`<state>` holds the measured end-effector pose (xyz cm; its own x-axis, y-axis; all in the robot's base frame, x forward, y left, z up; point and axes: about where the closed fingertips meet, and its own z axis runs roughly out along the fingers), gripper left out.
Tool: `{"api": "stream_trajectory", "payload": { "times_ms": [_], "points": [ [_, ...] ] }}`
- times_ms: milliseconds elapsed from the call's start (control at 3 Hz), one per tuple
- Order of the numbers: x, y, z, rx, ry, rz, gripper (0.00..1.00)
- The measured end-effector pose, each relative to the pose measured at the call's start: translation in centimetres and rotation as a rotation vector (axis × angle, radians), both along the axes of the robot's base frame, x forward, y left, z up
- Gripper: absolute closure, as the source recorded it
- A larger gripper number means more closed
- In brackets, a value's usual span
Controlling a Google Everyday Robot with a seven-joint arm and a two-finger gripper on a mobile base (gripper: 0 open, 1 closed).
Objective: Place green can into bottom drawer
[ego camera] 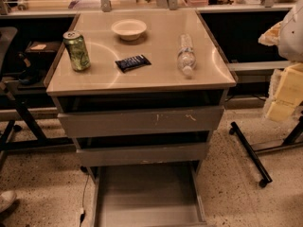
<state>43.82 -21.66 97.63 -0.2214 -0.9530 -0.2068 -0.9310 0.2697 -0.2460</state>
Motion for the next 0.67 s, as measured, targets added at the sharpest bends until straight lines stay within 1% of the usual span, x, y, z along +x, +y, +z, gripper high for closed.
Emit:
{"api": "stream_trajectory", "payload": {
  "times_ms": [333,667],
  "points": [
    [0.0,0.0,0.0,0.0,0.0,0.0,0.0],
    [0.16,0.21,0.17,0.014,-0.009,-0.001,0.0]
  ]
}}
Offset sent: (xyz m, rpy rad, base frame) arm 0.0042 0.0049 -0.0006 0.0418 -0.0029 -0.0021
